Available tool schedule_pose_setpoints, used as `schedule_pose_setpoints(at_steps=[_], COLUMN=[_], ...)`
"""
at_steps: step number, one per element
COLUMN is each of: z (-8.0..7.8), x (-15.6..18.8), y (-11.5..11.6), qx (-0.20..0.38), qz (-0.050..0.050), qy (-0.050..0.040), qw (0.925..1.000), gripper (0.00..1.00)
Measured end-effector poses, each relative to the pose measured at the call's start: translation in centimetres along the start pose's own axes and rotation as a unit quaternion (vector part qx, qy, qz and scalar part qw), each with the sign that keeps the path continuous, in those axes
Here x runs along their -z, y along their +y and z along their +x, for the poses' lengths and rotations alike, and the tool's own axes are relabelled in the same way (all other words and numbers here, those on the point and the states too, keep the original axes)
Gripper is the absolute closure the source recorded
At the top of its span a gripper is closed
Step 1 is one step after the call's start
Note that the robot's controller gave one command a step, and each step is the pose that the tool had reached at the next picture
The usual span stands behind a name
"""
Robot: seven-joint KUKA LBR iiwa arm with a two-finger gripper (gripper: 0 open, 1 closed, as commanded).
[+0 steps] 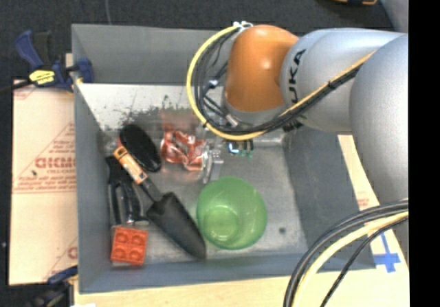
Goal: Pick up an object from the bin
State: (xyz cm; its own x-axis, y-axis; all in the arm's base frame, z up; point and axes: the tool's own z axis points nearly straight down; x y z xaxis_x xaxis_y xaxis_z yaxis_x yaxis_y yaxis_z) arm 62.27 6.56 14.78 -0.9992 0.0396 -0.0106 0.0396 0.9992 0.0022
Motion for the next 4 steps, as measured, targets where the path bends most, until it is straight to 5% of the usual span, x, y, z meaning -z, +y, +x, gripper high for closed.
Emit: schedule_pose_setpoints(at_steps=[1, 2, 4], z=[0.0, -0.2, -0.6], x=[-4.4, -6.0, 2.8], y=[-1.5, -0.9, -1.3], qx=[-0.071, -0.080, -0.080], qz=[0.000, -0.001, 0.000], qy=[0.0009, -0.0022, -0.0043], qw=[0.9975, 0.9968, 0.9968], gripper=[0.00, 0.00, 0.00])
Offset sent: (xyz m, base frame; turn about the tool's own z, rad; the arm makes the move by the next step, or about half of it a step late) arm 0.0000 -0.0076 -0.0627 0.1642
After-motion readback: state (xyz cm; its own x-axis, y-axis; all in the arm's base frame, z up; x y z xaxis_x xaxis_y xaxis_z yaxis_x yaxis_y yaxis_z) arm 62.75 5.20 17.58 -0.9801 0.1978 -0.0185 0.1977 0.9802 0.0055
